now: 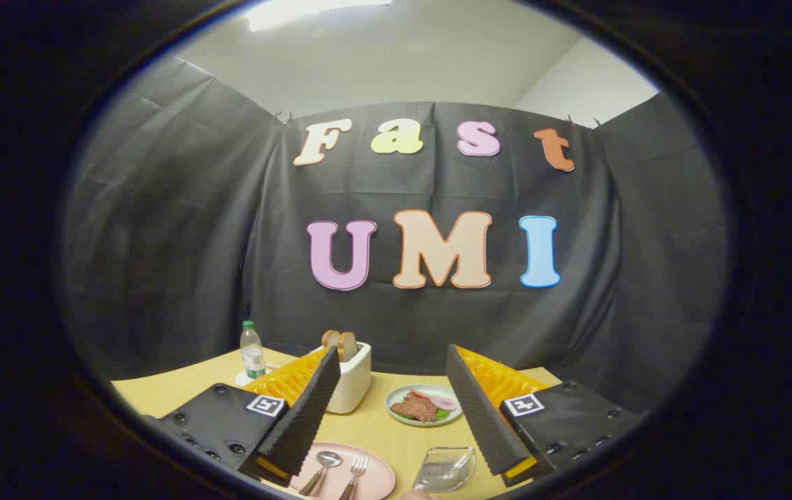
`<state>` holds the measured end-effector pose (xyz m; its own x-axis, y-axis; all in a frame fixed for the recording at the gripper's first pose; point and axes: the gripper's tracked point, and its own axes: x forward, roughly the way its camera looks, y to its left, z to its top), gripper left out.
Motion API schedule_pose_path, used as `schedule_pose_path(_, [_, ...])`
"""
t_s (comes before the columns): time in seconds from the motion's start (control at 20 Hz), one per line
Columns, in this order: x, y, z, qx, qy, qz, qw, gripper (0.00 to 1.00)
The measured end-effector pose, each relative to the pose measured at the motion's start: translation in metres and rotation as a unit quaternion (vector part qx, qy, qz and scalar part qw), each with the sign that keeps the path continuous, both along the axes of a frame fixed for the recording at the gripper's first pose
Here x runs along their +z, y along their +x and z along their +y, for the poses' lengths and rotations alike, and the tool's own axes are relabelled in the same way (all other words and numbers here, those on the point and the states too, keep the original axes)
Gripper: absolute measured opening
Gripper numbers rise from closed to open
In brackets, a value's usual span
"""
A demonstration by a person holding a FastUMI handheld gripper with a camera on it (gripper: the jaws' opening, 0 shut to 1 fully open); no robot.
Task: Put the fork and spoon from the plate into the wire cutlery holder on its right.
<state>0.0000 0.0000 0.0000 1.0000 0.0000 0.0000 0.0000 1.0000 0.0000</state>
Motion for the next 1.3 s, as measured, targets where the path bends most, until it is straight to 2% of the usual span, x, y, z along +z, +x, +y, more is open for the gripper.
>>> schedule_pose_path(0.95, [-0.010, 0.007, 0.018, 0.025, 0.002, 0.011, 1.000, 0.98])
schedule_pose_path(1.3, [-0.038, 0.008, 0.031, 0.043, -0.005, 0.045, 0.998, 0.98])
